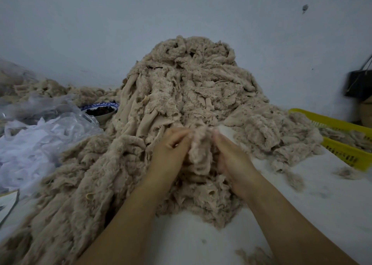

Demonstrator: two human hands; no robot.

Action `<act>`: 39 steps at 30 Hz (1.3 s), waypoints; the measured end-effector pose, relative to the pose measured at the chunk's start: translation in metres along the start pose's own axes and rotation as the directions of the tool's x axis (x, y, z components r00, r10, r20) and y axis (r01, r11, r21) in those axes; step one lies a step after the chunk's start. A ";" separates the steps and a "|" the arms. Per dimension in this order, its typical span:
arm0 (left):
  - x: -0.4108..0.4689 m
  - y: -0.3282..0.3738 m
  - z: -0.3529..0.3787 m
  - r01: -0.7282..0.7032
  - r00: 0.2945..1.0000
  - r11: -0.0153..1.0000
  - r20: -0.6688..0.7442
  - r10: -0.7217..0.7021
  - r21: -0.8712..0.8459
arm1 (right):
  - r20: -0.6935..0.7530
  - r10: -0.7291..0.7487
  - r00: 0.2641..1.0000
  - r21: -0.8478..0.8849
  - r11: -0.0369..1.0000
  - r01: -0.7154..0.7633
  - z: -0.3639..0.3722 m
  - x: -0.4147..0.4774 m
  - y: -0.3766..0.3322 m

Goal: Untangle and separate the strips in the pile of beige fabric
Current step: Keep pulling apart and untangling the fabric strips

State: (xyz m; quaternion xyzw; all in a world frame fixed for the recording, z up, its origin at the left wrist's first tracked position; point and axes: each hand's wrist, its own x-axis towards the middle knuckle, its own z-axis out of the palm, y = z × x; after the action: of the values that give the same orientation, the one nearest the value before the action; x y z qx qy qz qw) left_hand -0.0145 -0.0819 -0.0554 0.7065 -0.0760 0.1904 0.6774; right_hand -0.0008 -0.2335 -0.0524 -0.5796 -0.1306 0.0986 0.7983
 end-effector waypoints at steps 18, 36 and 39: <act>0.006 -0.027 -0.015 -0.029 0.892 0.705 0.336 -0.301 0.709 | -0.131 -0.022 0.991 -0.537 0.842 -0.053 -0.024 0.015 0.019; 0.006 -0.003 -0.008 0.328 0.943 0.923 0.122 -0.309 -0.200 | -0.240 0.054 0.969 0.034 0.998 -0.047 -0.015 0.014 0.012; 0.013 -0.001 -0.014 0.344 0.922 0.813 0.003 -0.388 -0.469 | -0.102 0.080 0.992 -0.007 0.997 -0.081 -0.020 0.010 0.007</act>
State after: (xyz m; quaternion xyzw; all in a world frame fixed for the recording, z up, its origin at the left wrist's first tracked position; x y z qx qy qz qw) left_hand -0.0049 -0.0663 -0.0516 0.5170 0.0501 0.0655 0.8520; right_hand 0.0149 -0.2463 -0.0639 -0.5931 -0.0670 0.1005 0.7960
